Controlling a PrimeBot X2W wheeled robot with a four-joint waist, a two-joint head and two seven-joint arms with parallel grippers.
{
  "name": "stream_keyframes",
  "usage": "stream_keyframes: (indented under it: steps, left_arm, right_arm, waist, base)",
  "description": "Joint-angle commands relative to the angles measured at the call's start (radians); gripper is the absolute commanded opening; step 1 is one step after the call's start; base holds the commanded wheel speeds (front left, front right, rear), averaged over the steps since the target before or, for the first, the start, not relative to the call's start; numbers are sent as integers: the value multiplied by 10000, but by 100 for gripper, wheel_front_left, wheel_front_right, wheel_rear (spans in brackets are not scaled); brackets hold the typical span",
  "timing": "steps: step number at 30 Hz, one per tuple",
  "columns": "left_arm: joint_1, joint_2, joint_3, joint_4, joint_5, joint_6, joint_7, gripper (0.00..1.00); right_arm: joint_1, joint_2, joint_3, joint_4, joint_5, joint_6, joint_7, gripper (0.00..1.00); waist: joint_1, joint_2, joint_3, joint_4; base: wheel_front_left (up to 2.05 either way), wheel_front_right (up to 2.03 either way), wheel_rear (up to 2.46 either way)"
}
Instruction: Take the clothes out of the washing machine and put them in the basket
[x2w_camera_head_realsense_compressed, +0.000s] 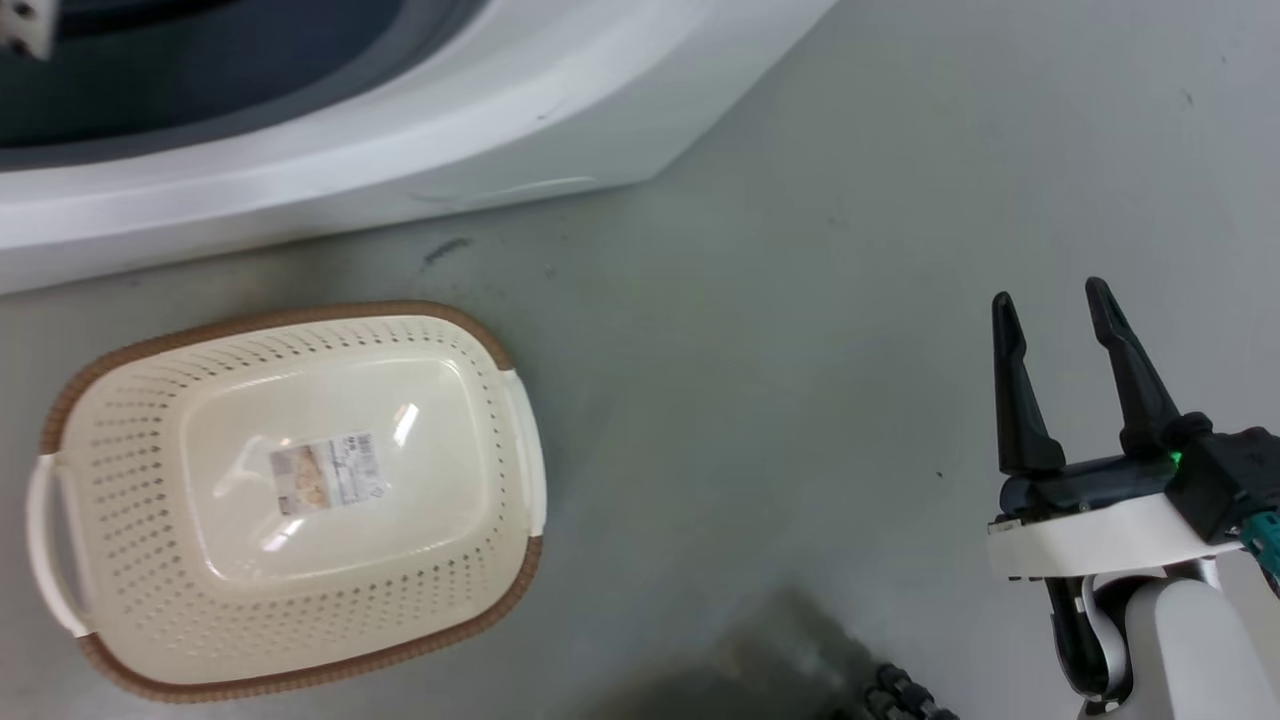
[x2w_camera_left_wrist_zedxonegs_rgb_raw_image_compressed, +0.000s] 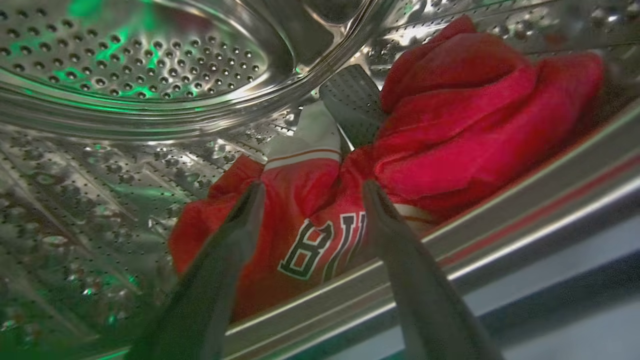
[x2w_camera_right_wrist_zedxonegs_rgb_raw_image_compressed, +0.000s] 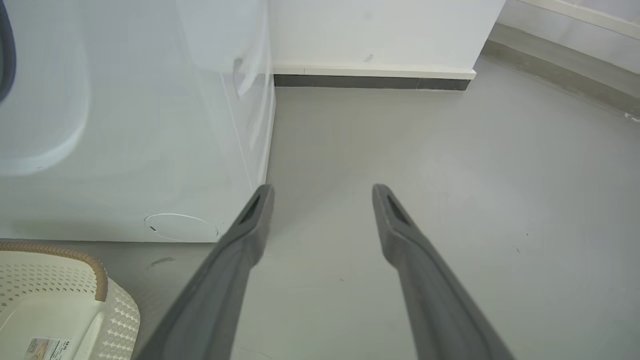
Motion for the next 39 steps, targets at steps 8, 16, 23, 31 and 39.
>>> stream_keyframes:
  steps: [8, 16, 23, 31, 39]
  left_arm:
    - [-2084, 915, -1177, 725, -822, -3, 2037, 100]
    - [-3107, 1453, -1542, 1240, -1185, 2, 3800, 100]
    - [-3241, 1708, -1602, 1512, -1271, 16, 4272, 100]
    - [-3100, 1753, -1596, 1788, -1649, 12, 4552, 0]
    - [-3249, 1622, -1640, 1665, -1811, 14, 3145, 0]
  right_arm:
    - [-120, 10, 470, -286, 443, -7, -21, 100]
    - [-16, 10, 805, -422, 975, -7, -21, 100]
    - [-45, 9, 1043, -568, 1224, -7, -21, 100]
    - [-165, 9, 1068, -749, 1311, -7, -21, 100]
    - [-341, 7, 961, -699, 1123, -7, -21, 100]
  waist:
    - [-3, 0, 1158, -1000]
    - [-3, 0, 1659, -1440]
    - [-3, 0, 1871, -1643]
    - [-3, 0, 1992, -1632]
    - [-3, 0, 1761, -1396]
  base:
    - [0, 0, 0]
    - [0, 0, 0]
    - [0, 0, 0]
    - [0, 0, 0]
    - [0, 0, 0]
